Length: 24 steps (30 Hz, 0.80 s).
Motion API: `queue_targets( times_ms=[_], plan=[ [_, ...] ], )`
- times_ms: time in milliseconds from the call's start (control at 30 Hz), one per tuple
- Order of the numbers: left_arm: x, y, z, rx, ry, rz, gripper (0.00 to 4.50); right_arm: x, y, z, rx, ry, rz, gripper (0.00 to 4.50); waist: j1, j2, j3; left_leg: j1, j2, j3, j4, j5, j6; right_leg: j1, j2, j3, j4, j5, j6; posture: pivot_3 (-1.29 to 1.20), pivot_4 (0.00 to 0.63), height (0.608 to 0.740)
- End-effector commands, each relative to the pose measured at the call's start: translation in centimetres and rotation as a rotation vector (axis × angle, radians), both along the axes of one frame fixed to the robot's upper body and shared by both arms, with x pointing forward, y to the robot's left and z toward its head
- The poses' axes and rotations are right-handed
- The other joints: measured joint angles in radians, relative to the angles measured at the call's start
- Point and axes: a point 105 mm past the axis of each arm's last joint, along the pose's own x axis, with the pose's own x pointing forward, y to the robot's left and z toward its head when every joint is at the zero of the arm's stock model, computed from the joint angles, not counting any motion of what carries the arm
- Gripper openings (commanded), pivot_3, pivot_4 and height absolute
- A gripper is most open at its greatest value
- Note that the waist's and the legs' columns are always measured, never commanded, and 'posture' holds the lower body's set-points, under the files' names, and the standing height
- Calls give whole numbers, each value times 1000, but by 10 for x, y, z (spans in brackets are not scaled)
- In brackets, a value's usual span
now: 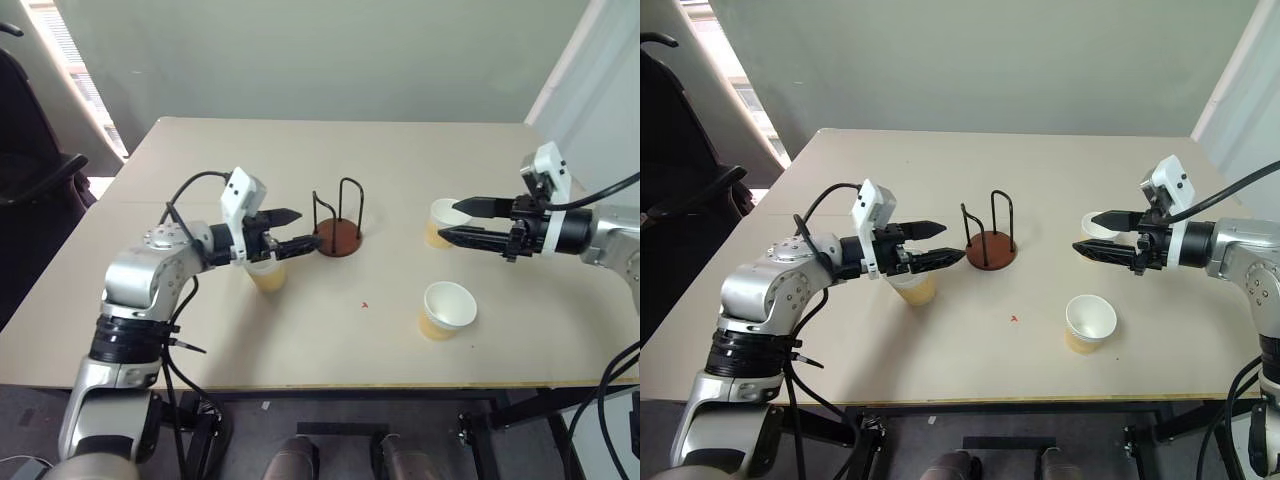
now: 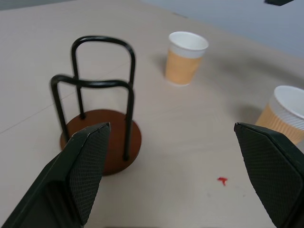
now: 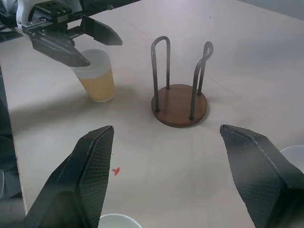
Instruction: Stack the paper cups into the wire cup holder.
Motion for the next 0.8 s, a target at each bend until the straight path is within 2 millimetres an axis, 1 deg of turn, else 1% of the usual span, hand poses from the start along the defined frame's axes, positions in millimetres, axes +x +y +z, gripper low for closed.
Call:
queue_targets(
  times_ms=[33, 200, 367, 533, 800],
  plan=[
    [10, -3, 7, 11, -58, 41, 4500, -6, -1, 18, 4, -72, -4, 3691, 2, 0, 0, 0, 0, 0, 0, 0, 0, 0, 0, 0, 0, 0, 0, 0, 150, 740],
    [22, -6, -2, 52, -61, 85, 4500, -5, -7, 18, -1, -74, -34, 3691, 3, 0, 0, 0, 0, 0, 0, 0, 1, 0, 0, 0, 0, 2, 3, 0, 150, 740],
    [28, -11, -8, 70, -53, 90, 4500, -6, -5, 17, -6, -67, -18, 3691, 3, 0, 0, 0, 0, 0, 0, 1, 0, 1, 0, 0, -1, 2, 3, 0, 150, 740],
    [31, -15, -11, 93, -58, 82, 4500, -10, -1, 13, -20, -41, 11, 3691, 4, 0, 0, 0, 0, 1, 0, 1, 0, 1, 0, 0, -1, 1, 4, 0, 150, 740],
    [39, -20, -10, 118, -89, 78, 4500, -10, -2, 14, -22, -51, 3, 3691, 5, 0, 0, 0, 0, 1, 1, 1, 0, 1, 0, 0, -1, 2, 5, 0, 150, 740]
  ],
)
